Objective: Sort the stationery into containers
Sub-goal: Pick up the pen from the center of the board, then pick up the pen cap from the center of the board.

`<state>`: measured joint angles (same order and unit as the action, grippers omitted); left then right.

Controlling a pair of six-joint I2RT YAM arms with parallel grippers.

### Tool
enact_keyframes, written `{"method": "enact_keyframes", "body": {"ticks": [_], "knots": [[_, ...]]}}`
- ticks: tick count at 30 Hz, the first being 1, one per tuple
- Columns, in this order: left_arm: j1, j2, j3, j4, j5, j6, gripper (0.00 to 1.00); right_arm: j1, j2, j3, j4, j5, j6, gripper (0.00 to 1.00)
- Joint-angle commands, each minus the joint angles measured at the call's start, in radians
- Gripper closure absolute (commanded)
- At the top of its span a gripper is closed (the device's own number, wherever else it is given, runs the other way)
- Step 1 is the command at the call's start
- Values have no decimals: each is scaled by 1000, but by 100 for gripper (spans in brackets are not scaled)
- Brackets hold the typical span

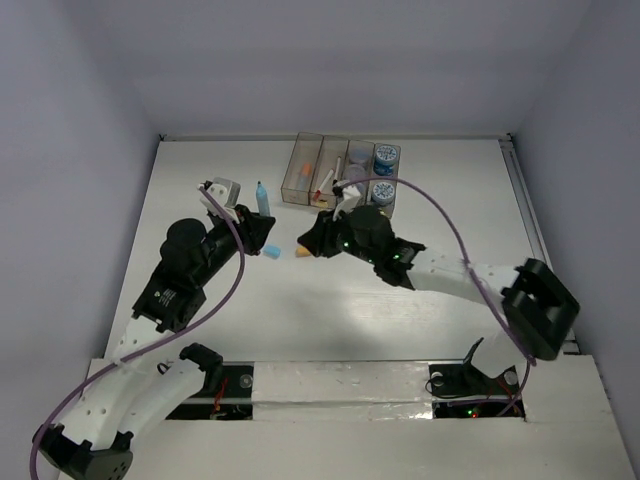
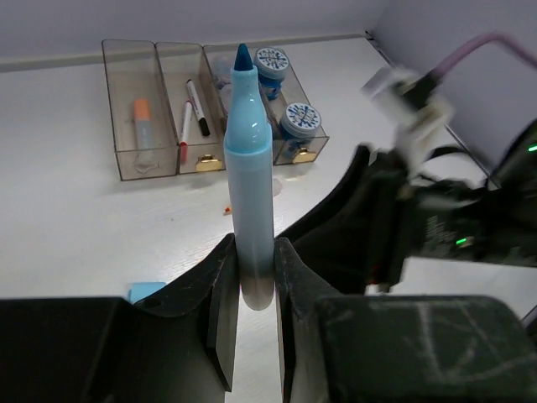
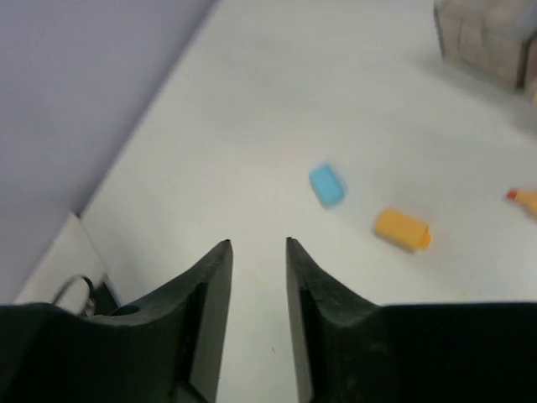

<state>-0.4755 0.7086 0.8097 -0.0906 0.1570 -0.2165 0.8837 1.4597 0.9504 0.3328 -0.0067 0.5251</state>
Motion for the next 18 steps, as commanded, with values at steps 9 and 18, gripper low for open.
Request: {"method": "enact_keyframes", "body": {"ticks": [9,18], "knots": [[6,-40,20,11,-71,22,100,3,407,310,-169,-295,-5,52],[6,-40,20,9,-65,20,100,24,637,454,-149,-358,55,42]]}}
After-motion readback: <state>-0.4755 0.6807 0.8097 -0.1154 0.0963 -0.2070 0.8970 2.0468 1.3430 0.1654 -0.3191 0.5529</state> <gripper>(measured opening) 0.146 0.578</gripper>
